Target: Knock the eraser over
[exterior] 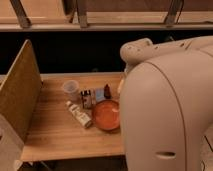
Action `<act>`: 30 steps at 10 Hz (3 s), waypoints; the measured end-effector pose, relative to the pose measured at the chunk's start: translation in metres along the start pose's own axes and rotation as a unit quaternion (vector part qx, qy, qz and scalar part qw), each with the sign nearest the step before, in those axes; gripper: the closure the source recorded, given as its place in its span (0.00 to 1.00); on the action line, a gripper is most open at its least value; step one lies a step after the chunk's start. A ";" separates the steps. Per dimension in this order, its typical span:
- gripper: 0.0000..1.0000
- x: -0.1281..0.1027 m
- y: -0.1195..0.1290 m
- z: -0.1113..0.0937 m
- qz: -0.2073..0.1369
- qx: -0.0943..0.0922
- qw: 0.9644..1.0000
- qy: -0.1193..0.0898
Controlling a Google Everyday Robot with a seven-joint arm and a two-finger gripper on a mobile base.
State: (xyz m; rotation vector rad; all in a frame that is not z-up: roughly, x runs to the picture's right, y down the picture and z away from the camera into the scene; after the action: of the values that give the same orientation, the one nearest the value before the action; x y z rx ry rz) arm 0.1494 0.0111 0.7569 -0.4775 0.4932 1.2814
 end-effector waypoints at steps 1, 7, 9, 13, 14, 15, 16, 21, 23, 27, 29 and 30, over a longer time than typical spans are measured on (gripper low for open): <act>0.20 0.000 0.000 0.000 0.000 0.000 1.000 0.000; 0.55 0.006 0.064 0.003 -0.046 -0.062 0.997 0.002; 0.75 0.016 0.103 0.004 -0.073 -0.109 0.991 0.011; 0.85 0.028 0.127 0.008 -0.089 -0.136 0.986 0.025; 0.85 0.027 0.126 0.007 -0.088 -0.136 0.987 0.024; 0.85 0.025 0.123 0.007 -0.087 -0.133 0.987 0.026; 0.85 0.019 0.126 0.007 -0.092 -0.131 0.987 0.029; 0.85 -0.002 0.218 0.052 -0.199 -0.148 0.963 0.108; 0.85 -0.005 0.248 0.073 -0.228 -0.158 0.951 0.138; 0.85 -0.062 0.277 0.091 -0.309 -0.135 0.939 0.065; 0.85 -0.094 0.284 0.079 -0.351 -0.122 0.928 -0.002; 0.85 -0.103 0.285 0.071 -0.368 -0.112 0.923 -0.028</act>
State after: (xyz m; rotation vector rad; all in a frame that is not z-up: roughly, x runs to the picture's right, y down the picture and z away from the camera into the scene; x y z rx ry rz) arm -0.1440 0.0352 0.8577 -0.7304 0.0855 0.6168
